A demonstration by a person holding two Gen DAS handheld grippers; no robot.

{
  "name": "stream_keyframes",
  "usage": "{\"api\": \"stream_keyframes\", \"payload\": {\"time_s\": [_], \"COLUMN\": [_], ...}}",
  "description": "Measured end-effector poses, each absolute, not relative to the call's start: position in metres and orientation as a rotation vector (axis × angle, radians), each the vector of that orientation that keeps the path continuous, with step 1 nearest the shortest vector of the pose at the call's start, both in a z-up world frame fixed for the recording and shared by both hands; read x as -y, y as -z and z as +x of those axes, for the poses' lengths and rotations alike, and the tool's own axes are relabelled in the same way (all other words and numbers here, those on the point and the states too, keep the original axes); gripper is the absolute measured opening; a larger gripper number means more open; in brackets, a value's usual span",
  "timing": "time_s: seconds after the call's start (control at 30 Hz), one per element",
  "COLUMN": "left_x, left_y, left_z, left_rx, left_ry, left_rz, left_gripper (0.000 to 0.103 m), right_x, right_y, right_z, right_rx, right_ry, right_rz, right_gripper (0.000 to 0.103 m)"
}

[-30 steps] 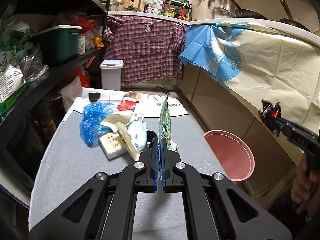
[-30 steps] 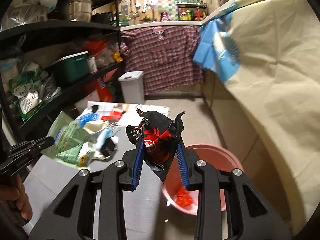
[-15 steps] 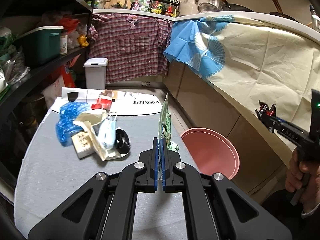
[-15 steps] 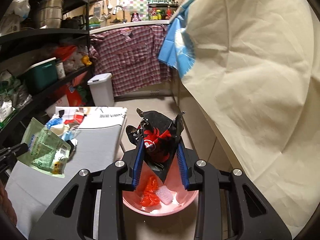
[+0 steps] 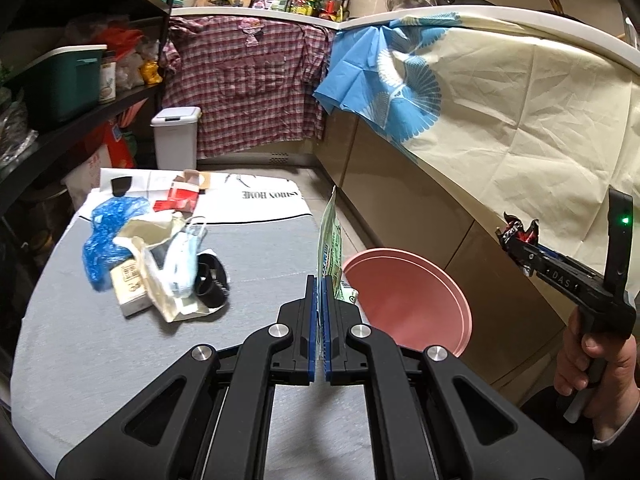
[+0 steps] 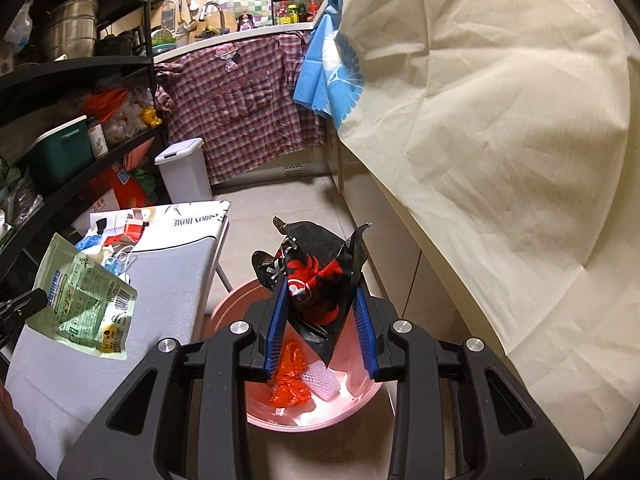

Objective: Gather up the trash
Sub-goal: 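Carry both wrappers over the pink bucket with both tools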

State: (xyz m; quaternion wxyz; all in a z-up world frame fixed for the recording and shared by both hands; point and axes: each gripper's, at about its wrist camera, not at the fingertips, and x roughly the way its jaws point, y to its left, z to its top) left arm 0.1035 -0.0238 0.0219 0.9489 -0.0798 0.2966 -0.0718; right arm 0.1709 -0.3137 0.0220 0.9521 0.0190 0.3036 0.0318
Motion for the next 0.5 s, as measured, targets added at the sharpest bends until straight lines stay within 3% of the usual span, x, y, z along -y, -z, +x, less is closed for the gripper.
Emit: {"api": "stream_keyframes", "payload": {"time_s": [0.5], "left_x": [0.075], "left_y": [-0.015], "left_z": [0.140], "left_rx": [-0.613], "left_ry": [0.226], "left_rz": [-0.147], "left_gripper": [0.002], "right_x": [0.311], "right_y": [0.002], "right_z": [0.201], "right_rx": [-0.669], "right_ry": [-0.061], "right_rz": [0.052], "right_gripper": [0.032]}}
